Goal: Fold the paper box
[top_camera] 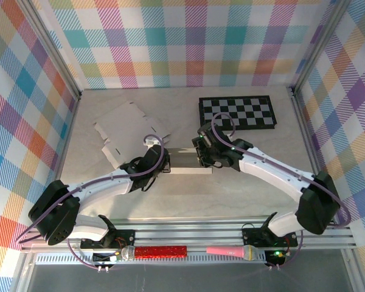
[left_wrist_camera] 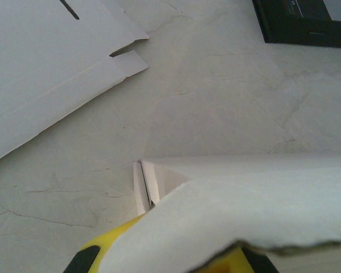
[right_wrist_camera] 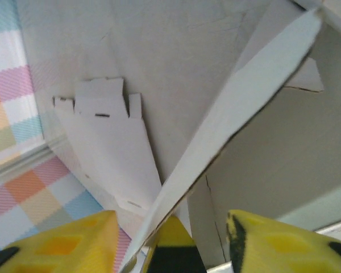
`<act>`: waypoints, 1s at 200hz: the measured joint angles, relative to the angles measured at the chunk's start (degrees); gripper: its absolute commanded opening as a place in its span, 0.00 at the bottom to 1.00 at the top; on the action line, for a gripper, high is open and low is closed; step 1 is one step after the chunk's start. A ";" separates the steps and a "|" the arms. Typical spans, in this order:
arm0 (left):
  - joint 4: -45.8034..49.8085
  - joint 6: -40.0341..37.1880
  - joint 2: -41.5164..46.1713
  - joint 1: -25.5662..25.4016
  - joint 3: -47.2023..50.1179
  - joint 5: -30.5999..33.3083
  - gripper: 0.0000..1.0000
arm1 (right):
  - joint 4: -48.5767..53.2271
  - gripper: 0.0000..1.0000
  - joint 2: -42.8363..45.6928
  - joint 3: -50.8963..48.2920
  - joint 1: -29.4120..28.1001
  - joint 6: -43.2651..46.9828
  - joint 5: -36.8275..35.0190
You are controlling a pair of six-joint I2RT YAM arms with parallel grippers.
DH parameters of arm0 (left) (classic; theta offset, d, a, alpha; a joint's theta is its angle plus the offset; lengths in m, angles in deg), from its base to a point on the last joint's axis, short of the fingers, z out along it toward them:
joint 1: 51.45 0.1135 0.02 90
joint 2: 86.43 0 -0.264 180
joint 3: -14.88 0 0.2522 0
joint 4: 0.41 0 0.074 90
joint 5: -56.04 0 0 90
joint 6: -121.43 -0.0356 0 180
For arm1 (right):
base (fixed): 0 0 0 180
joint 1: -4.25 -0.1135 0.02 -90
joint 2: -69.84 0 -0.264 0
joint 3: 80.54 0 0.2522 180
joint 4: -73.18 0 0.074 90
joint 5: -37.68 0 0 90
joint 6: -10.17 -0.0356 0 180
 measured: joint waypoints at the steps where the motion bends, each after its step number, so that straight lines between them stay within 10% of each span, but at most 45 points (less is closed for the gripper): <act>1: 0.02 0.00 0.00 0.00 0.00 0.02 0.00 | 0.00 0.46 -0.07 0.00 0.00 -0.17 -0.02; 89: 0.13 0.48 -0.11 -0.37 0.00 0.55 0.00 | -3.76 0.00 -3.10 0.24 0.28 -5.64 1.01; 140: 6.34 2.82 0.37 -0.74 -1.90 -2.62 0.50 | -5.86 0.00 -3.08 -1.27 0.76 -6.51 3.21; 200: 15.34 8.61 15.96 -0.74 -0.83 -11.96 0.62 | -7.41 0.00 -2.95 -5.86 0.76 -6.71 5.14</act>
